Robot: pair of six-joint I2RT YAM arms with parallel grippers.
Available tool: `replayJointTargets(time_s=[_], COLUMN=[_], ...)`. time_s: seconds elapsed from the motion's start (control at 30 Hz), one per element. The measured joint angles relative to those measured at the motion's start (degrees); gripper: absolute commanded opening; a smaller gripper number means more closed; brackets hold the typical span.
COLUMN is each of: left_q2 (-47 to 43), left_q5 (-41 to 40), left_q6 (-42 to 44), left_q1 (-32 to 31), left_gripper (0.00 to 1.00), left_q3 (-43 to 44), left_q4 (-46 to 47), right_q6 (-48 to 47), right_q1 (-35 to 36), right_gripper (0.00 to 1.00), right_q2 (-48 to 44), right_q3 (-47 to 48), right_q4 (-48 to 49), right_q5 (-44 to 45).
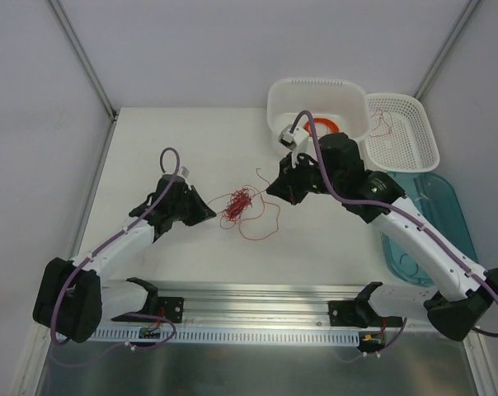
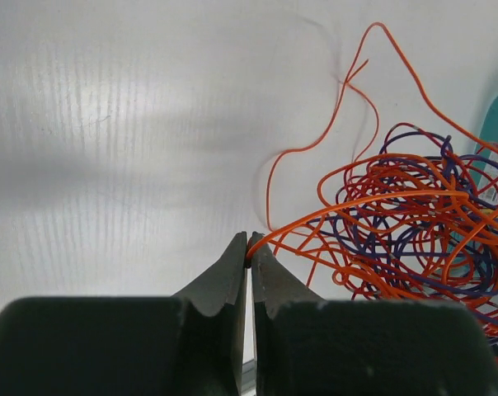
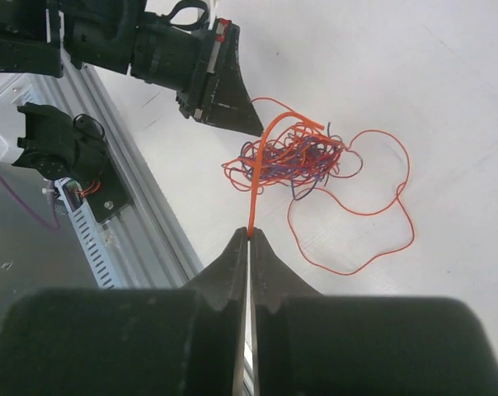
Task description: Untangle the cables
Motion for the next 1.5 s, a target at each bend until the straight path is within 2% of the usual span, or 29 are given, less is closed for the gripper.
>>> replayJointTargets(time_s=[0.07,0.17,0.2,0.3,0.43,0.6,0.73,0.97,1.13,1.27,1.5], left_q2=[-0.37,-1.53,-1.88,-3.19,-10.73,-20.13,-20.31,-10.10,1.18,9.25,15.39], left_q5=[0.24,0.28,-0.48,-1.38,2.47,8.04,9.03,6.45,4.33,3.74,2.32], left_q6=[-0.02,1.01,2.01,4.50,6.78,9.42,10.12,7.93,5.84,5.35,5.14], left_q1=[0.00,0.02,0.39,2.23,2.08,-1.11,-4.90,-11.23,-15.37,-17.05,-17.05], left_gripper=[0.00,0.27,0.49,0.77,0.86,0.89,0.89,0.75,0.65,0.62,0.61], left_q3=[0.17,0.20,0.20,-0.59,-2.10,-3.23,-4.42,-4.79,-3.89,-1.42,0.07], left_q4=[0.28,-0.59,-1.97,-6.03,-6.54,-1.90,1.31,5.40,9.07,10.36,12.11], right_q6=[0.20,0.92,1.53,3.89,6.32,8.02,8.66,8.83,8.83,8.85,9.11], right_q1=[-0.20,-0.15,-0.24,-0.39,0.85,4.50,5.44,5.64,5.73,5.75,5.88], right_gripper=[0.01,0.01,0.01,0.01,0.01,0.01,0.01,0.01,0.01,0.01,0.01], right_q2=[-0.98,-1.27,-1.42,-2.80,-2.78,1.25,2.47,1.70,0.55,0.48,-0.61], right_q3=[0.00,0.00,0.00,-0.66,-1.73,-1.73,-1.20,3.34,3.54,3.54,1.68], right_q4=[-0.74,-0.81,-0.13,3.91,7.80,9.46,9.01,8.55,8.50,8.46,8.48], right_q5=[-0.35,-0.92,-1.03,-1.20,-0.79,0.85,2.64,4.66,5.55,6.03,6.64])
